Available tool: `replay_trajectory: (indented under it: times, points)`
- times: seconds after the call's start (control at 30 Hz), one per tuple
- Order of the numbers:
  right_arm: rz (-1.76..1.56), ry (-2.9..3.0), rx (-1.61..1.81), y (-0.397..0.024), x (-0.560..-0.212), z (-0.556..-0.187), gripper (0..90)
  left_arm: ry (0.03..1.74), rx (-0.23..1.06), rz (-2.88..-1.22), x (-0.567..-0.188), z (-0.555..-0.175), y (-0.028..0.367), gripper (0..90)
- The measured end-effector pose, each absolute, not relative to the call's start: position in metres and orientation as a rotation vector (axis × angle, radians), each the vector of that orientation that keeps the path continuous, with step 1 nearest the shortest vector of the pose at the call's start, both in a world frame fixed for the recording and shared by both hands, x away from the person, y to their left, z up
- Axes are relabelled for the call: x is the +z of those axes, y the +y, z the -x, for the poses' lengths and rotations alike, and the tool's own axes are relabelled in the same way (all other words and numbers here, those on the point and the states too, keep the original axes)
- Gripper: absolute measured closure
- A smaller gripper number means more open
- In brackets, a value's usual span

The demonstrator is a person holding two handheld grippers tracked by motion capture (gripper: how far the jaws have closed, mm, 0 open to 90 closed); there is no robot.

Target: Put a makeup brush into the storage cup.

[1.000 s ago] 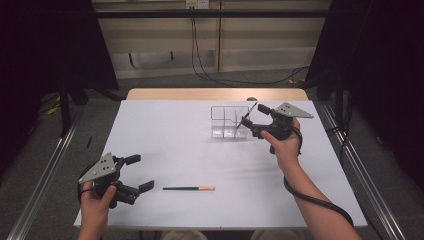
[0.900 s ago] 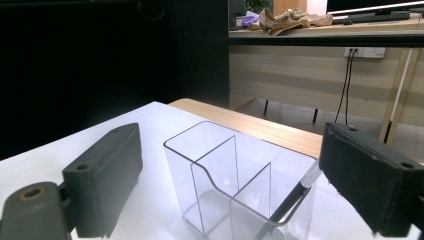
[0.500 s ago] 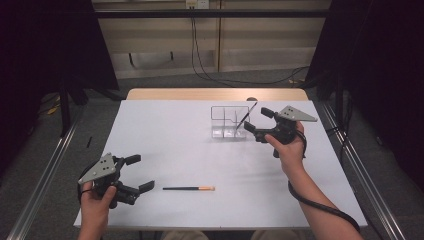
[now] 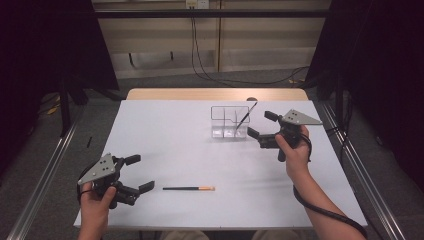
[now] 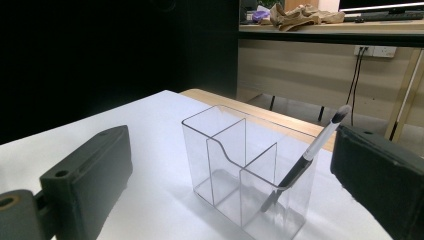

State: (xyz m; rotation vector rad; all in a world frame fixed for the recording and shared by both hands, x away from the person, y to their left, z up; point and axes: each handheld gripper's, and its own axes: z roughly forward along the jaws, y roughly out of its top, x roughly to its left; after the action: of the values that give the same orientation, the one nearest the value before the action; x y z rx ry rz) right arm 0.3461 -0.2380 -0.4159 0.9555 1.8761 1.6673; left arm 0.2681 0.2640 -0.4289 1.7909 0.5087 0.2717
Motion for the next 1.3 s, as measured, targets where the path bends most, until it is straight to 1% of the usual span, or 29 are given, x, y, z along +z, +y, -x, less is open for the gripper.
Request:
replay_trajectory:
  times: [0.53, 1.07, 1.3]
  points:
    - [-0.922, 1.91, 1.656, -0.24, -0.41, -0.333, 2.9, 0.509, 0.277, -1.781, -0.426, -0.269, 0.264, 0.0]
    - [-0.907, 1.937, 1.601, -0.256, -0.41, -0.317, 2.9, 0.484, 0.267, -1.786, -0.425, -0.275, 0.257, 0.0]
    - [-0.909, 1.942, 1.601, -0.264, -0.414, -0.31, 3.0, 0.491, 0.267, -1.786, -0.426, -0.273, 0.26, 0.0]
